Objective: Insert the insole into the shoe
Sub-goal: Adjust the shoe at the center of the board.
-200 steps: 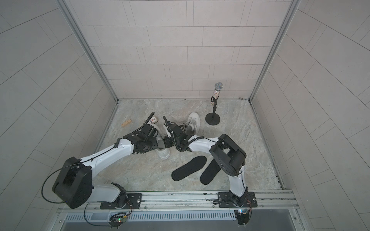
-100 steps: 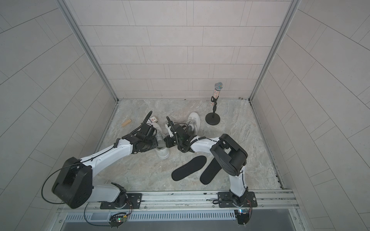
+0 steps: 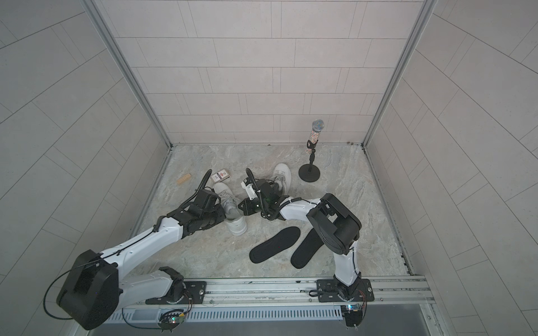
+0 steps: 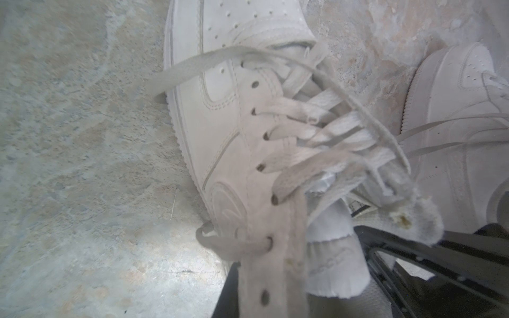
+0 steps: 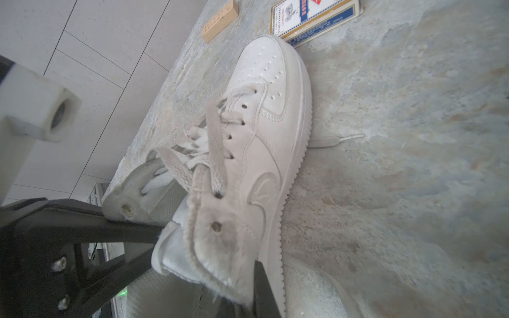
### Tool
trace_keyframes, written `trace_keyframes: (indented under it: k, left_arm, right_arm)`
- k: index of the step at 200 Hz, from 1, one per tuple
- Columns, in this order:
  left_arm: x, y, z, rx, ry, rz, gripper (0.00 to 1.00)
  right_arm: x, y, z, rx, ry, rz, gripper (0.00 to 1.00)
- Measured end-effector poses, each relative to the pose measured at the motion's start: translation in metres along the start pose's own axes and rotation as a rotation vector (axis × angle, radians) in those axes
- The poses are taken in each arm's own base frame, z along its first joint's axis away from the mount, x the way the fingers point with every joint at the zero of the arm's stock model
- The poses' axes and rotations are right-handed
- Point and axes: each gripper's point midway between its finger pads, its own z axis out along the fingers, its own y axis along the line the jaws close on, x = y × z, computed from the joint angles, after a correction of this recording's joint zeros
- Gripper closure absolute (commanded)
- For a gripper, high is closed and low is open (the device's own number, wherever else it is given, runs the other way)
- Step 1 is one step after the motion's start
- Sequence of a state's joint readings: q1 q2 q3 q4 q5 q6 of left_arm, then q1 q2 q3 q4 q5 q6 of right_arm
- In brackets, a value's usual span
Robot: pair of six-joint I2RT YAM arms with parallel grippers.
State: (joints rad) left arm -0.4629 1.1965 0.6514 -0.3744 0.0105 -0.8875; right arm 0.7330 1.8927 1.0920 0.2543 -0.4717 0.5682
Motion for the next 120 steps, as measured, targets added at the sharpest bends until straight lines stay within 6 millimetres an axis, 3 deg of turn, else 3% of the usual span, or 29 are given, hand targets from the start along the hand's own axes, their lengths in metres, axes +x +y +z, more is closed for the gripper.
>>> trace_keyframes:
  k: [85,120]
  left_arm:
    - [0.0055,0.0087,-0.0055,0.008,-0.018,-0.081,0.87]
    - [0.0053,0.0077,-0.0083,0.005,-0.012,-0.026,0.74]
  right_arm:
    - [0.0025,0.0003,0.0019,0.021,0.036,0.002,1.0]
    - [0.0027,0.0035,0.0027,0.024,0.039,-0.026,1.0]
